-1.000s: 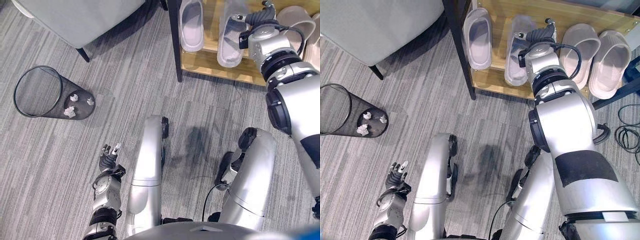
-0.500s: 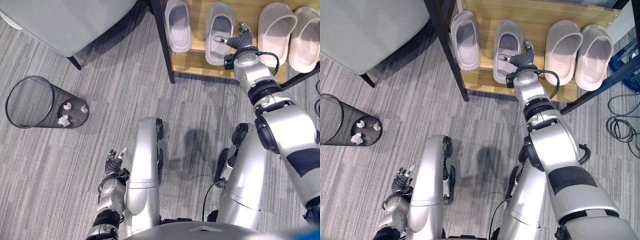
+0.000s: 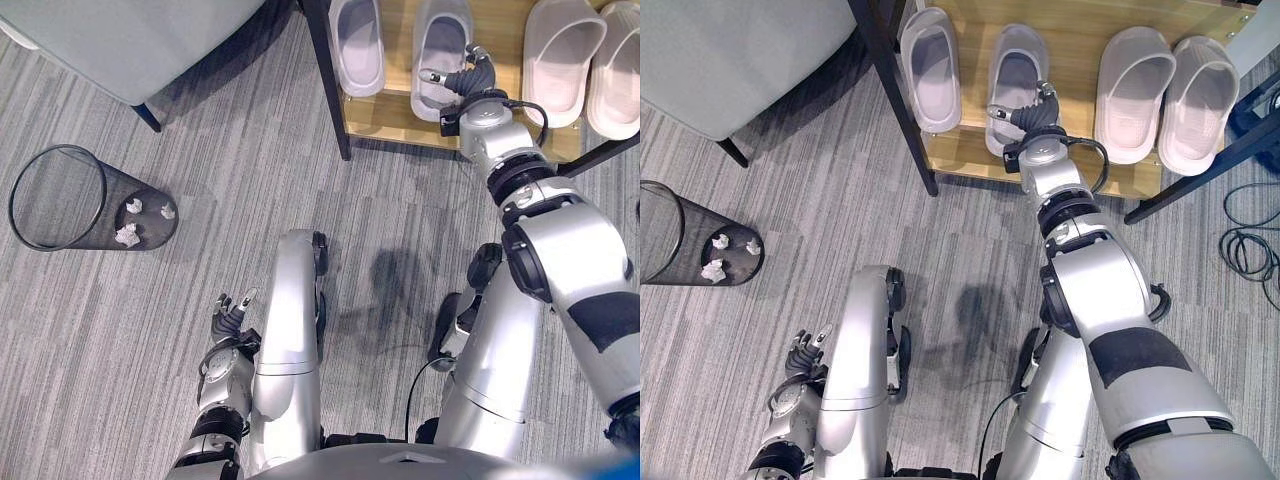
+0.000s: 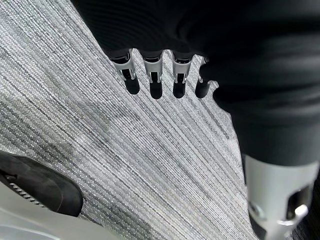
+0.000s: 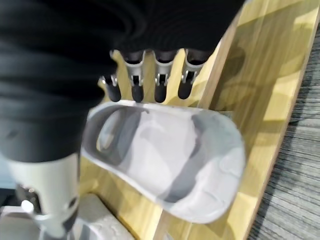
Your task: Arrange the slippers neatly on the shoe rack.
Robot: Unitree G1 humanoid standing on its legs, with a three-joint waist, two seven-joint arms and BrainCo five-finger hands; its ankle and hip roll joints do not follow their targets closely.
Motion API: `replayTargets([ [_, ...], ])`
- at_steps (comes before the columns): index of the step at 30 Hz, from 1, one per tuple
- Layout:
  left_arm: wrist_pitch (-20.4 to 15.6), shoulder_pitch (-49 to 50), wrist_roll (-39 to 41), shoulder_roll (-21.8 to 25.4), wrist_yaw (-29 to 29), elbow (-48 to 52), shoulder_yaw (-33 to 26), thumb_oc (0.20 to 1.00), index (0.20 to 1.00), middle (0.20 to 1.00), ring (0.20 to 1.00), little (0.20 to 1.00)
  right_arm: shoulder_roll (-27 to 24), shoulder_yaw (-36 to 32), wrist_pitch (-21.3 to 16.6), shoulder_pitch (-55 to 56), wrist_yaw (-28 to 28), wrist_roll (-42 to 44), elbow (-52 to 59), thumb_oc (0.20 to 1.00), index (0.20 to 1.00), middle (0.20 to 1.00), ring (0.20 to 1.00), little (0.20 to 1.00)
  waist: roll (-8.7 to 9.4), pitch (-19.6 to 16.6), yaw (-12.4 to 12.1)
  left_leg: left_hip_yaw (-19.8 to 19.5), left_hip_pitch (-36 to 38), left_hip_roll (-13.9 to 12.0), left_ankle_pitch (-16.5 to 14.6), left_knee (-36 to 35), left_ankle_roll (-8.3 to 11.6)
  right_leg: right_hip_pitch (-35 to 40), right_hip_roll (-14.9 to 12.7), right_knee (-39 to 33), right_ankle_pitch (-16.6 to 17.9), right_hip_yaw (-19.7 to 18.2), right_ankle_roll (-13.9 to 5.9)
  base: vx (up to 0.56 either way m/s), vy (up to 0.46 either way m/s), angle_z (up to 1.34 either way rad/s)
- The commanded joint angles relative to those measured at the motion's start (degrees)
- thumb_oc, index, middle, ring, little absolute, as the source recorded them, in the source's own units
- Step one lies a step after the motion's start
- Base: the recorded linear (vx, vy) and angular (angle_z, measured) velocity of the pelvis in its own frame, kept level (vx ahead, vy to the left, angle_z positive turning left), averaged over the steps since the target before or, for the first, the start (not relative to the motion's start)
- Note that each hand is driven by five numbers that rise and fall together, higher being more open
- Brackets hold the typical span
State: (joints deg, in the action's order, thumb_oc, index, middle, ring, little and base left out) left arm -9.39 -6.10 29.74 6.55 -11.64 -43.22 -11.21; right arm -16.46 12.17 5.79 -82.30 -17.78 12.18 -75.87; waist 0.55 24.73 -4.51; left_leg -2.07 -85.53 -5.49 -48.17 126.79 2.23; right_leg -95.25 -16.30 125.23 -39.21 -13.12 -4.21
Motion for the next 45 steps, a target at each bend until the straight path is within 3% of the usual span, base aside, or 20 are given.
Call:
replayTargets([
  [1, -2.6, 0.0, -2.3, 1.5, -0.5, 1.5, 2.9, 1.000, 1.000, 1.000, 1.000, 1.000, 0.3, 0.6, -2.8, -8.4, 0.6, 0.5, -2.4, 1.000, 1.000, 1.000, 1.000, 1.000, -0.12, 1.6, -2.4, -2.4, -4.4, 0.9, -0.5, 7.7, -3.56, 5.3, -1.5, 1.8, 3.3, -6.1, -0.06, 0.00, 0.000, 0.00],
  [9, -3.5, -0.6, -5.1, 2.0, -0.1, -1.3, 3.8, 1.000, 1.000, 1.000, 1.000, 1.000, -0.1, 1.8, -3.5, -10.0, 1.6, -1.7, -6.2, 1.000, 1.000, 1.000, 1.000, 1.000, -0.17, 1.7, -3.4, -2.2, -4.4, 1.3, -0.4, 8.1, -3.58, 5.3, -1.5, 2.5, 3.4, -6.6, -0.30, 0.01, -0.003, 0.01],
  [12, -3.3, -1.3, 1.7, -0.9, 1.9, -1.6, 0.4, 1.000, 1.000, 1.000, 1.000, 1.000, -0.4, 2.7, -3.1, -10.2, 1.9, -2.4, -7.4, 1.000, 1.000, 1.000, 1.000, 1.000, -0.24, 1.7, -3.8, -2.2, -4.4, 1.7, -0.2, 8.0, -3.56, 5.3, -1.7, 2.8, 3.3, -6.5, -0.25, 0.02, -0.013, 0.02],
  [25, -5.3, -1.3, 0.2, -1.9, 0.7, -5.2, 0.9, 1.000, 1.000, 1.000, 1.000, 1.000, -3.3, 4.9, -4.5, -13.3, -3.0, -4.8, -12.8, 1.000, 1.000, 1.000, 1.000, 1.000, -0.71, 1.9, -4.5, -2.5, -4.4, 2.2, 0.2, 8.4, -3.60, 5.3, -2.1, 4.0, 3.1, -6.7, -0.14, 0.01, -0.010, 0.05],
  [33, -5.3, -2.9, -1.6, -1.4, 0.7, -9.3, 1.9, 1.000, 1.000, 1.000, 1.000, 1.000, -5.5, 1.4, -6.4, -14.0, -5.3, -0.4, -12.6, 1.000, 1.000, 1.000, 1.000, 1.000, -0.53, 2.3, -4.7, -2.1, -4.4, 2.2, 0.2, 8.3, -4.08, 5.3, -2.6, 3.9, 3.6, -6.8, -0.43, 0.00, 0.000, 0.00],
  [40, -5.8, -4.7, -3.9, -0.5, 0.6, -14.4, 3.0, 1.000, 1.000, 1.000, 1.000, 1.000, -5.1, 2.2, -5.1, -14.6, 0.1, 1.7, -9.7, 1.000, 1.000, 1.000, 1.000, 1.000, -0.10, 2.9, -5.2, -1.9, -4.4, 2.5, 0.2, 8.5, -4.54, 5.3, -2.7, 3.9, 3.9, -7.3, -0.97, 0.01, 0.012, 0.00],
  [45, -6.1, -5.0, -5.7, 0.1, 1.6, -17.6, 4.1, 1.000, 1.000, 1.000, 1.000, 1.000, -3.8, 1.4, -4.3, -13.6, 8.8, 4.0, -8.3, 1.000, 1.000, 1.000, 1.000, 1.000, 0.01, 2.7, -5.5, -2.0, -4.4, 2.7, 0.0, 9.0, -4.48, 5.3, -2.5, 4.9, 3.9, -7.7, -0.99, 0.01, 0.005, 0.00],
])
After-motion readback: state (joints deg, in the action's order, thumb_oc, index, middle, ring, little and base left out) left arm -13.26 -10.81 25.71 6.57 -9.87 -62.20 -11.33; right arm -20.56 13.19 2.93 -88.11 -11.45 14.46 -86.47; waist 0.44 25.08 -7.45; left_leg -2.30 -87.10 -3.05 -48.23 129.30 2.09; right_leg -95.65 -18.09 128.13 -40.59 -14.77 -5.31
